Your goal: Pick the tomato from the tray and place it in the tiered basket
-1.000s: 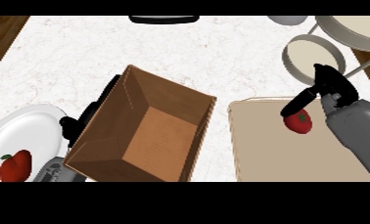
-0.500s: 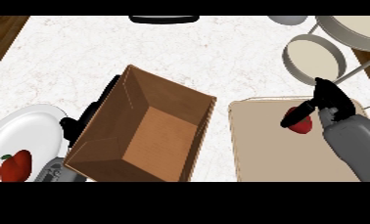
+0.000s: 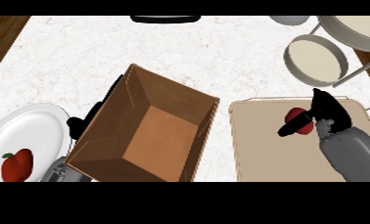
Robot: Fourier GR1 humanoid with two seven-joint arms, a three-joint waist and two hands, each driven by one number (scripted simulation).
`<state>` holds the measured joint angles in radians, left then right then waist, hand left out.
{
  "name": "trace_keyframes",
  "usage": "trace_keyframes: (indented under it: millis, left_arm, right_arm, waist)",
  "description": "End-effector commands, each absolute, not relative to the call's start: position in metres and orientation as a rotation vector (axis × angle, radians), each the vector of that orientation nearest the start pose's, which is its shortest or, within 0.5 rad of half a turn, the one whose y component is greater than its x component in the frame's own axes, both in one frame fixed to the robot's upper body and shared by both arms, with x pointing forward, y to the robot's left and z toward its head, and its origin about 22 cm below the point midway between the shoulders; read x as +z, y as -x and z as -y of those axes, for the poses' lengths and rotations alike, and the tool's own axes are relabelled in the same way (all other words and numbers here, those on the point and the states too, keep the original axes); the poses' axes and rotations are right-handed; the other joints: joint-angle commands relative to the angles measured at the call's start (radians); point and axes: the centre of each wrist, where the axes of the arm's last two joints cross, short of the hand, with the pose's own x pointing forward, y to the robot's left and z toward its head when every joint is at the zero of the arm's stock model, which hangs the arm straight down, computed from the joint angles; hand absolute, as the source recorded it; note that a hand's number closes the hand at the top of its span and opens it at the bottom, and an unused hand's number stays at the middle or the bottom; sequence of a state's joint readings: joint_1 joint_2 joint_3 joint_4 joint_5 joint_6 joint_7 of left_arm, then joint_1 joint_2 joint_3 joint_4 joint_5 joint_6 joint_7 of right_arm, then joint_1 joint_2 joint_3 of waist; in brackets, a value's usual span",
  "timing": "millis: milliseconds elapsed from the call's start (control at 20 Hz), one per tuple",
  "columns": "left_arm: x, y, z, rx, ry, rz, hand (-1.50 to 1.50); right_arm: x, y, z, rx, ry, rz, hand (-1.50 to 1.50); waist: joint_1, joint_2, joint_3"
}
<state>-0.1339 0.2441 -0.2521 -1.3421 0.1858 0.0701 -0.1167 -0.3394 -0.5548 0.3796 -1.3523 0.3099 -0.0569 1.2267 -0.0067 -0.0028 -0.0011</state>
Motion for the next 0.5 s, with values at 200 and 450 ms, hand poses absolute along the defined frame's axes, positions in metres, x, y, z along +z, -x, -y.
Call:
trace_keyframes:
  millis: [200,450]
  left_arm:
    - [-0.023,-0.274,-0.234,-0.243,0.071,1.536,0.0]
    - [-0.019,-0.268,-0.225,-0.239,0.08,1.526,0.0]
  right_arm:
    - [0.02,-0.298,0.257,0.331,0.904,0.276,-1.5]
    - [0.033,-0.297,0.241,0.315,0.967,0.478,1.5]
  waist:
    - [0.004,0.004,0.001]
    - [0.006,0.002,0.001]
